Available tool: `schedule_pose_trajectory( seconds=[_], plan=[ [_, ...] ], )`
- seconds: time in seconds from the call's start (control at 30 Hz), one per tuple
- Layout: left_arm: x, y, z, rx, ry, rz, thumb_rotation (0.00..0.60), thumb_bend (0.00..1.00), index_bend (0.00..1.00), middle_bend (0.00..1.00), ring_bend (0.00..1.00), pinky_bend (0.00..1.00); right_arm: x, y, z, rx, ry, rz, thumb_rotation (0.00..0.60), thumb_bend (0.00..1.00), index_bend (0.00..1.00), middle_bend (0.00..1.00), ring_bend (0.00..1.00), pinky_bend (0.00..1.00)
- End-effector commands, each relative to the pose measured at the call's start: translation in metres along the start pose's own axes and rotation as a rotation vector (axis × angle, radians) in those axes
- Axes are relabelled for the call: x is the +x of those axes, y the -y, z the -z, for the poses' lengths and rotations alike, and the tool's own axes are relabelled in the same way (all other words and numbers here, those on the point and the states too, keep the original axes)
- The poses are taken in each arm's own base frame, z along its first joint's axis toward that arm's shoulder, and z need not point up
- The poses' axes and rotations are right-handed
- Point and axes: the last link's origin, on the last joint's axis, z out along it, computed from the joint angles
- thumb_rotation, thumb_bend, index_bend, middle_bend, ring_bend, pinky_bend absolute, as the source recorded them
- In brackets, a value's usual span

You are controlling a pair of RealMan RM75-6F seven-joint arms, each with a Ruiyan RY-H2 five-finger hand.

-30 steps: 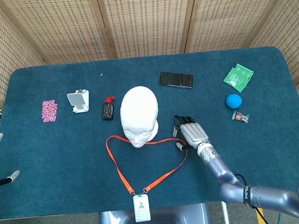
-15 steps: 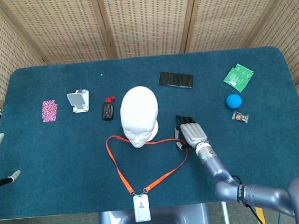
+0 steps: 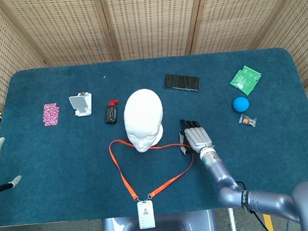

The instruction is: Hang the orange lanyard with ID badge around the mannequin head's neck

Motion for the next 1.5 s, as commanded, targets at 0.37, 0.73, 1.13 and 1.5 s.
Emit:
schedule_pose_trajectory(
  seconds=[0.37,0.73,1.13,1.5],
  plan=[
    [-0.001,0.000,-0.001,0.000,0.003,-0.001,0.600,0.00,0.00,0.00,0.00,0.00,-0.001,0.001,0.002,0.007,-0.007,0.015,0.600,0.60,0.64,0.00,0.00,0.00],
    [-0.005,-0.018,-0.018,-0.068,0.006,0.006,0.600,0.00,0.00,0.00,0.00,0.00,-0.001,-0.002,0.010,0.036,-0.013,0.034,0.600,0.63,0.67,0.00,0.00,0.00],
    [-0.039,-0.100,-0.093,-0.314,0.020,-0.043,0.600,0.24,0.24,0.00,0.00,0.00,0.006,-0.004,0.014,0.048,-0.018,0.008,0.600,0.63,0.69,0.00,0.00,0.00],
    [-0.086,-0.162,-0.129,-0.416,0.115,-0.092,0.600,0.38,0.37,0.00,0.00,0.00,0.012,-0.007,0.017,0.054,-0.001,-0.020,0.600,0.63,0.70,0.00,0.00,0.00]
  ],
)
